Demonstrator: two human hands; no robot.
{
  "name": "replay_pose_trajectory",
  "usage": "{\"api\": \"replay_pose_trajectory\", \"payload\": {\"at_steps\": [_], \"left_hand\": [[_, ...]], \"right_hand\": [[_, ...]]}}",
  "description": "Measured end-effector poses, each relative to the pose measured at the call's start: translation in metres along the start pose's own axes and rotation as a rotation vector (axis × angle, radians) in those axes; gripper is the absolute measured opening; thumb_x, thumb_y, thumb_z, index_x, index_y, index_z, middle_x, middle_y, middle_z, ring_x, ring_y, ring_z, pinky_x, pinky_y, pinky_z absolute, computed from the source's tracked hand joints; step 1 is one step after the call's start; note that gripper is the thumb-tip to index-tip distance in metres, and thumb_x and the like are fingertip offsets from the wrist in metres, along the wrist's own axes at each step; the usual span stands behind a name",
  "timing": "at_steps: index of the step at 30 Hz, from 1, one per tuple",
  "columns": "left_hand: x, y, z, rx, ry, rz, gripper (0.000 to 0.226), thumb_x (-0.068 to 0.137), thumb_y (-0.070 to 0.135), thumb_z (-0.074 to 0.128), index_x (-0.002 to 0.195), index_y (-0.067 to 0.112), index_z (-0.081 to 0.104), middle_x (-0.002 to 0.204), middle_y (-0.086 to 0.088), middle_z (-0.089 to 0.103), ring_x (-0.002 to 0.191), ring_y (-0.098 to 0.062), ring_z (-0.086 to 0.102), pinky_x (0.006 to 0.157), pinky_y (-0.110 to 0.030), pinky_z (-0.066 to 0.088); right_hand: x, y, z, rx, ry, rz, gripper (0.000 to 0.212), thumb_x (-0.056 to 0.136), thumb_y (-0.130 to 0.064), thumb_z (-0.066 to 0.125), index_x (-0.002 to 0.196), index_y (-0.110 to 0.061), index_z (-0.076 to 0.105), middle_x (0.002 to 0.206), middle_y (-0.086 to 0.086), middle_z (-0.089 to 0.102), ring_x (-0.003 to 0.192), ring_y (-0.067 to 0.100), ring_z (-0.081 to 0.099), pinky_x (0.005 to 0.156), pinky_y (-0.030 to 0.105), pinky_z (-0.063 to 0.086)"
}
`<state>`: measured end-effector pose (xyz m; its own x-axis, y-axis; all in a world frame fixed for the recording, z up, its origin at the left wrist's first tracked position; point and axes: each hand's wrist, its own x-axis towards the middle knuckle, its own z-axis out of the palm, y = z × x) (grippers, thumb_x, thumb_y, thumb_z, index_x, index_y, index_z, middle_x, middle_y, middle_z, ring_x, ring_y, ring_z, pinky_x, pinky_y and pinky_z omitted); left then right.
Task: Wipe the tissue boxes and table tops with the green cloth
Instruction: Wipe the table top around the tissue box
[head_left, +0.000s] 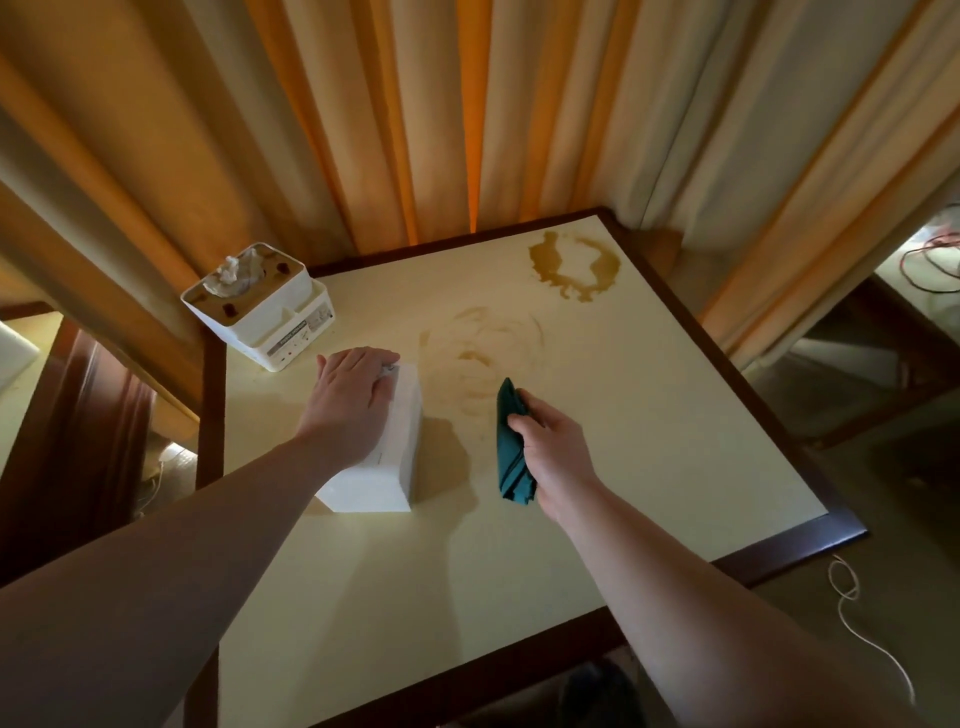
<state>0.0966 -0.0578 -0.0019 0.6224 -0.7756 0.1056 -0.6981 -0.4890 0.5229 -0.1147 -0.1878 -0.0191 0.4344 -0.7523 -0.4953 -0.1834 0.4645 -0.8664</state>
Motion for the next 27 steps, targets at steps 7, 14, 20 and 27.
{"api": "replay_pose_trajectory", "payload": {"at_steps": [7, 14, 20, 27], "left_hand": [[0.002, -0.006, 0.002, 0.030, 0.003, 0.027, 0.031, 0.107, 0.021, 0.043, 0.129, 0.025, 0.063, 0.135, 0.007, 0.061, 0.137, -0.021, 0.044, 0.125, -0.058, 0.014], [-0.002, 0.001, 0.000, 0.081, 0.015, 0.038, 0.036, 0.110, 0.022, 0.042, 0.139, 0.020, 0.062, 0.150, 0.003, 0.055, 0.149, -0.020, 0.037, 0.126, -0.044, 0.003], [-0.001, -0.001, -0.002, 0.134, -0.029, 0.039, 0.048, 0.101, 0.049, 0.048, 0.140, 0.024, 0.061, 0.153, 0.002, 0.052, 0.149, -0.019, 0.036, 0.126, -0.050, 0.008], [0.005, 0.001, -0.016, 0.227, -0.148, -0.042, 0.063, 0.084, 0.074, 0.061, 0.142, 0.050, 0.054, 0.154, 0.004, 0.040, 0.140, -0.025, 0.032, 0.115, -0.049, 0.030]], "right_hand": [[0.032, 0.008, -0.070, -0.748, -0.008, -0.505, 0.046, 0.105, -0.010, 0.055, 0.149, -0.022, 0.056, 0.143, -0.004, 0.063, 0.114, 0.012, 0.068, 0.088, 0.015, 0.054], [0.043, 0.054, -0.093, -1.415, -0.352, -0.528, 0.055, 0.111, -0.040, 0.042, 0.163, -0.028, 0.030, 0.173, -0.005, 0.006, 0.161, 0.021, -0.001, 0.131, 0.042, 0.001], [0.041, 0.055, -0.096, -1.564, -0.420, -0.493, 0.078, 0.101, -0.070, 0.015, 0.166, -0.029, 0.013, 0.174, -0.002, -0.009, 0.160, 0.020, -0.012, 0.128, 0.037, -0.007], [0.046, 0.021, -0.067, -1.416, -0.368, -0.597, 0.068, 0.102, -0.065, 0.044, 0.154, -0.021, 0.047, 0.167, 0.003, 0.033, 0.154, 0.023, 0.028, 0.124, 0.038, 0.030]]}}
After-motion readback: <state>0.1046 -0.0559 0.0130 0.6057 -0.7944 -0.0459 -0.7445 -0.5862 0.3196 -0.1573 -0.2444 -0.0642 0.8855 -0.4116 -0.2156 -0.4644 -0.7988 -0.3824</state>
